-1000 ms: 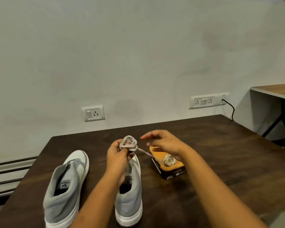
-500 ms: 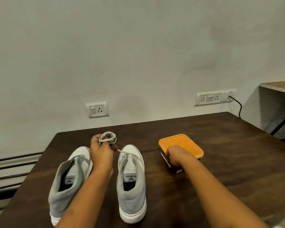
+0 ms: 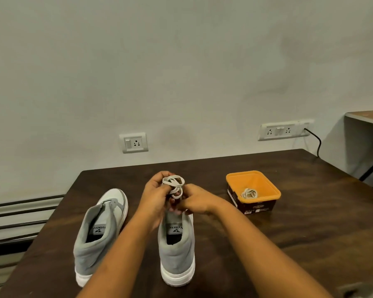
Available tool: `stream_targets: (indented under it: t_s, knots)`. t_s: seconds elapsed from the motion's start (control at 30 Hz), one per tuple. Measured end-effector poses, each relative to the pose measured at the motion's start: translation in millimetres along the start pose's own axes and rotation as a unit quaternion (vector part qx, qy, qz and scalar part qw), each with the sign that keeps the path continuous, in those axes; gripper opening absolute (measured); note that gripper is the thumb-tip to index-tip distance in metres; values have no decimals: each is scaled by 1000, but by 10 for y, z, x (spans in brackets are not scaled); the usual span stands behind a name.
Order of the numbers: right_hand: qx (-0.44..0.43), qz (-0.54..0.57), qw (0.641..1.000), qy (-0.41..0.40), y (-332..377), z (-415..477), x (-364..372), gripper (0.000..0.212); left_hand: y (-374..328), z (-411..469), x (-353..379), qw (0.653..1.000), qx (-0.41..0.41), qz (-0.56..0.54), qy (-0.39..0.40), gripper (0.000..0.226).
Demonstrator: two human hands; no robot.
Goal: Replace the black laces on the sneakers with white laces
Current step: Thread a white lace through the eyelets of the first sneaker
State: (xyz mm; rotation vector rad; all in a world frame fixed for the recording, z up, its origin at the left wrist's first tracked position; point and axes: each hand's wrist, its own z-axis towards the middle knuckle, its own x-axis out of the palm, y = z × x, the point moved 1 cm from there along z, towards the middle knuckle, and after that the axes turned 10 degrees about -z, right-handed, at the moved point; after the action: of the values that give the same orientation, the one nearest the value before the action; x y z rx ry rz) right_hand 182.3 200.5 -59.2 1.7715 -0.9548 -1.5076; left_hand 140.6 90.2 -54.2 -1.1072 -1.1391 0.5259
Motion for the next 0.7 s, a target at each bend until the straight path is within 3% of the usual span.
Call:
stream_targets:
  t_s: [0.07,0.13,0.27,0.33,0.37,0.43,0.53,0.57,0.7]
  knots:
    - [29,-29,998,-43,-40,-20,-35,23,-45,-6,-46,998,34,17,-42,33]
    - [67,-104,985,-121,-164,-71,-139,22,-97,10,-169,986,80,23,-142,37]
    - [147,-202,934,-254,-507,-249,-262,20,-161,52,-593,927,141,-12,-349,42]
    - [159,-184,922,-300,-568,-324,-284,22,-154,45,-734,903,140,135,-383,42]
    - [152,-173,921,-313,-554,-348,-281,23,-136,32,-750,891,134,249,-356,43]
    - [112,-154,926,-325,-442,-383,-232,26,-66,0,-696,872,95,428,-216,44]
    - [41,-114,942,-312,-190,-393,-120,34,-15,-54,-525,830,11,557,-33,42]
    - [22,-84,950,-300,-127,-376,-91,36,-45,-77,-469,832,6,555,-2,45]
    - [-26,114,969,-216,35,-290,-24,43,-158,-138,-298,939,-11,311,149,44]
